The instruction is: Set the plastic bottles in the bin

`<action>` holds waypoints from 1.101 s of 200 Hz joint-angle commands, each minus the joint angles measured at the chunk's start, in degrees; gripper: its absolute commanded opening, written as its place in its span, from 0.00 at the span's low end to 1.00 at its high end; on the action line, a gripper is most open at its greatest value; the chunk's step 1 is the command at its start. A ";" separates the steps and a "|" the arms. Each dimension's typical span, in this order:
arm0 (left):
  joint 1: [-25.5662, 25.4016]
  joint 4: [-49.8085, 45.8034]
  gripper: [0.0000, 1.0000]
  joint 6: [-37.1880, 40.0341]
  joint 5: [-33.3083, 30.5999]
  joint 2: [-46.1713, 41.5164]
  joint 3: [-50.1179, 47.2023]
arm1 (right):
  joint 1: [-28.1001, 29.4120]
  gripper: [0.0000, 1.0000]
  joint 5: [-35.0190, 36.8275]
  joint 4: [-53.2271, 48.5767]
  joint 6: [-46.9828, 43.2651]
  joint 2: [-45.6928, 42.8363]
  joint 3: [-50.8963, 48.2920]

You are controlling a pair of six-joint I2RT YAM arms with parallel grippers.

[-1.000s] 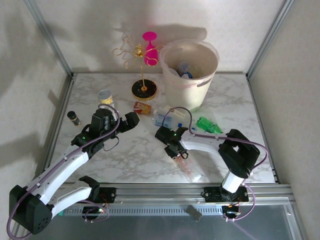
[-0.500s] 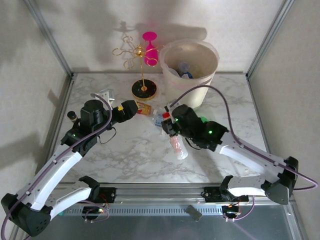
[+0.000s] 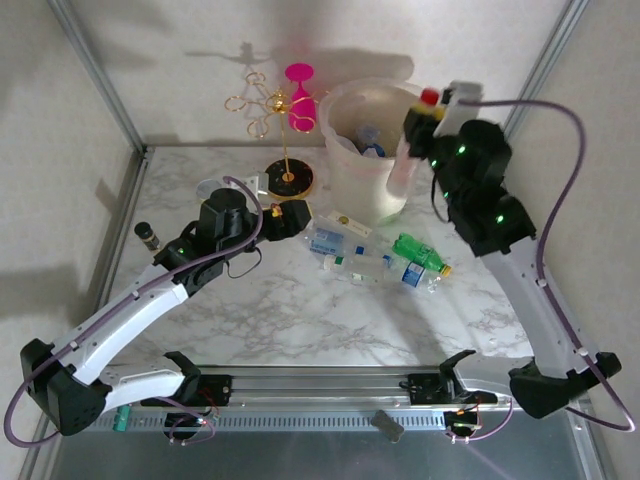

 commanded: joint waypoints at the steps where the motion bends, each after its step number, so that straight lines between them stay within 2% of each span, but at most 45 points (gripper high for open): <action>1: 1.35 -0.05 0.98 1.87 -2.36 -0.68 -1.73 | -4.31 0.23 -3.58 4.82 1.63 4.71 5.36; 35: 2.40 0.29 0.98 2.03 -1.53 -0.50 -3.84 | -9.02 0.23 -7.05 3.01 3.35 16.63 17.79; 91: 2.92 0.65 0.98 2.33 -1.45 -0.15 -5.32 | -11.52 0.23 -12.24 -4.95 3.42 34.24 34.19; 183: 3.96 1.16 0.98 2.49 0.08 0.51 -5.76 | -11.48 0.24 -17.44 -10.80 5.66 41.53 27.78; 220: 4.15 0.96 0.98 2.60 0.02 0.32 -5.92 | -11.47 0.41 -18.70 -14.49 4.76 47.39 33.83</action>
